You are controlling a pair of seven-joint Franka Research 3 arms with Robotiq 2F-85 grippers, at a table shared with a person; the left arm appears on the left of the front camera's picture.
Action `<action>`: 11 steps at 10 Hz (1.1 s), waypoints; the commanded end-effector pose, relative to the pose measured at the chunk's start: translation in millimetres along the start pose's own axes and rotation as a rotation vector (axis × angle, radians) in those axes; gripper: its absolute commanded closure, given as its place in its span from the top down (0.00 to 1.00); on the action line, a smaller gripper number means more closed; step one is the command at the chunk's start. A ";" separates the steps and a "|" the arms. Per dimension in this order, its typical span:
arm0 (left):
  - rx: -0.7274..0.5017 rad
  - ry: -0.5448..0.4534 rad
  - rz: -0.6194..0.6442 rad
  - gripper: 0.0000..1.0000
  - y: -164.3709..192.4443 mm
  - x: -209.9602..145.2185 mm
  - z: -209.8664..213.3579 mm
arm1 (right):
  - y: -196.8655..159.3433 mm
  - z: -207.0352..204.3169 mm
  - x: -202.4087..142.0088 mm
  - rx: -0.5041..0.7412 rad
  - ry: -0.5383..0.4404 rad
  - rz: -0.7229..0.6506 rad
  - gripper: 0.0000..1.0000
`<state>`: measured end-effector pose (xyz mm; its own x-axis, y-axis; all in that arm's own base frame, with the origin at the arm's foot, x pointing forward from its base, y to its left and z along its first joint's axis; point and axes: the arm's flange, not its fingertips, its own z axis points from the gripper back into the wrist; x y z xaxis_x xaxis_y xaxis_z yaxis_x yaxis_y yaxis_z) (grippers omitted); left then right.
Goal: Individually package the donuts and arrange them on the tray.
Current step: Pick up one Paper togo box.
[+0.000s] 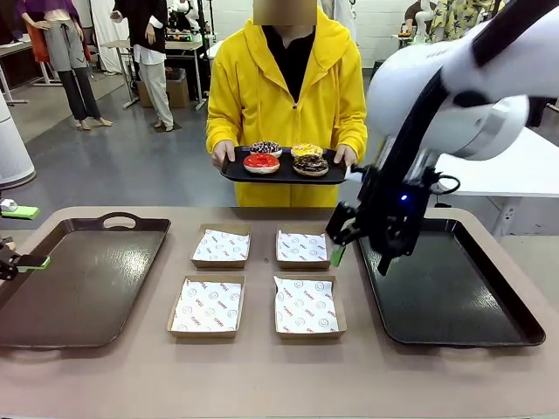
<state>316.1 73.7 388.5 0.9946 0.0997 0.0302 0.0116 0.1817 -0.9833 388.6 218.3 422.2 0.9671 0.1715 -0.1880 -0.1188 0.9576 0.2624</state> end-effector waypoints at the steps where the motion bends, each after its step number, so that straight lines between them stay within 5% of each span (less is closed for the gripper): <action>1: -0.011 0.003 -0.005 1.00 -1.8 -0.4 1.3 | 2.5 -7.3 12.8 -0.020 -0.036 -0.024 1.00; 3: -0.011 0.003 -0.005 1.00 -1.8 -0.4 1.3 | -2.9 -13.0 -1.4 0.034 -0.097 0.049 1.00; 4: -0.011 0.003 -0.005 1.00 -1.8 -0.4 1.3 | 3.3 -14.0 9.5 -0.015 -0.024 0.003 1.00; 9: -0.011 0.003 -0.005 1.00 -1.8 -0.4 1.3 | 1.9 -14.5 8.4 -0.004 -0.035 0.012 1.00; 10: -0.011 0.003 -0.005 1.00 -1.8 -0.4 1.3 | 10.6 -29.9 -4.1 -0.235 -0.084 0.050 1.00; 11: -0.011 0.003 -0.005 1.00 -1.8 -0.4 1.3 | 19.8 -46.7 -6.0 -0.312 -0.068 0.036 1.00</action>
<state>316.1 73.6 388.5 0.9946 0.0991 0.0299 0.0116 0.1810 -0.9834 380.6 232.4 397.1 0.9648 0.2233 -0.1389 -0.2107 0.9724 0.1001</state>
